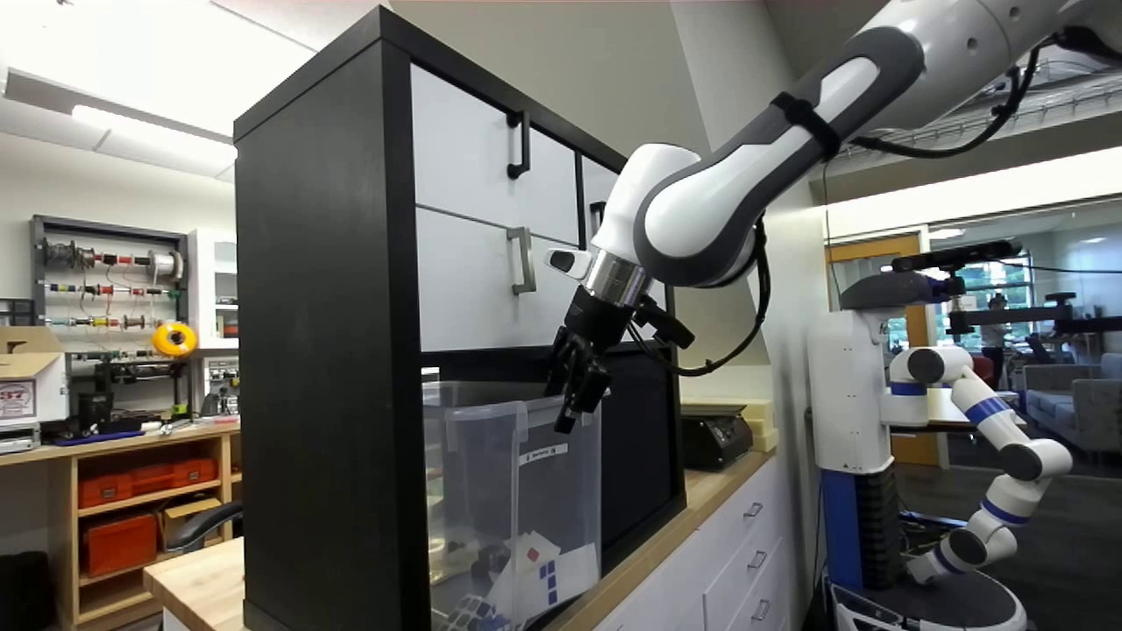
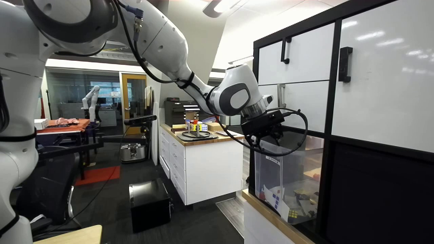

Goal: Slide the plastic box on the shelf forward

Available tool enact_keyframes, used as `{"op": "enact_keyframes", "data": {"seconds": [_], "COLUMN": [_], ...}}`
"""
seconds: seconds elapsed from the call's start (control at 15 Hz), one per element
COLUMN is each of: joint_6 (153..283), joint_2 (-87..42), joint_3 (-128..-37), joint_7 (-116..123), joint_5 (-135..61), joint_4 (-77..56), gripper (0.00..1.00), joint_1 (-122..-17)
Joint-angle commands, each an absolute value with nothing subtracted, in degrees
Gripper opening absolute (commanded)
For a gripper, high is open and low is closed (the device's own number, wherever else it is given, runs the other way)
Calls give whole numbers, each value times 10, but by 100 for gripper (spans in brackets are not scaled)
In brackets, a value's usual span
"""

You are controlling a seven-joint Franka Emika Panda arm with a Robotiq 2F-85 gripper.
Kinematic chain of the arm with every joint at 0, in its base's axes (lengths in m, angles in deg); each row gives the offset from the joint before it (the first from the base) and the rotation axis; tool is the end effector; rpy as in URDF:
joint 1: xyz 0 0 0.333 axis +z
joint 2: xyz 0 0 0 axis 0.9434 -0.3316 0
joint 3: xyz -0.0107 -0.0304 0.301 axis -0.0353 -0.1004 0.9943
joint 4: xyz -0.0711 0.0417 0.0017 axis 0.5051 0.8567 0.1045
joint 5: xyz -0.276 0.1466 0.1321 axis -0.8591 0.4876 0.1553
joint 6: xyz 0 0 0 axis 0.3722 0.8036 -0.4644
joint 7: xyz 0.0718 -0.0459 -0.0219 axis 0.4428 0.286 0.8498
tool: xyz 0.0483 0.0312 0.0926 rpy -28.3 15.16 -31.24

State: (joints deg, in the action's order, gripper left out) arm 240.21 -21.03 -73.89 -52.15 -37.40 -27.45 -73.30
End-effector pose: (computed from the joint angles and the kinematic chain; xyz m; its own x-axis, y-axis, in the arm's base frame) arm 0.6072 0.0228 0.4400 0.4817 0.8173 0.3163 0.6984 -0.5760 0.4247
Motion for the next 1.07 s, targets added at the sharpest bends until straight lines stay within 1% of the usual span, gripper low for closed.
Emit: {"op": "enact_keyframes", "data": {"seconds": [0.0, 0.2, 0.33, 0.4, 0.47, 0.53, 0.6, 1.0], "joint_6": [2417, 2422, 2423, 2425, 2426, 2428, 2429, 2445], "joint_2": [-213, -206, -197, -190, -183, -177, -170, -123], "joint_3": [-722, -722, -721, -721, -720, -721, -721, -724], "joint_7": [-564, -577, -587, -594, -601, -613, -622, -673], "joint_5": [-350, -347, -342, -340, -336, -331, -325, -291], "joint_4": [-268, -272, -280, -287, -295, -302, -310, -376], "gripper": [41, 20, 9, 6, 8, 6, 8, 8], "joint_1": [-752, -755, -757, -758, -759, -759, -761, -761]}}
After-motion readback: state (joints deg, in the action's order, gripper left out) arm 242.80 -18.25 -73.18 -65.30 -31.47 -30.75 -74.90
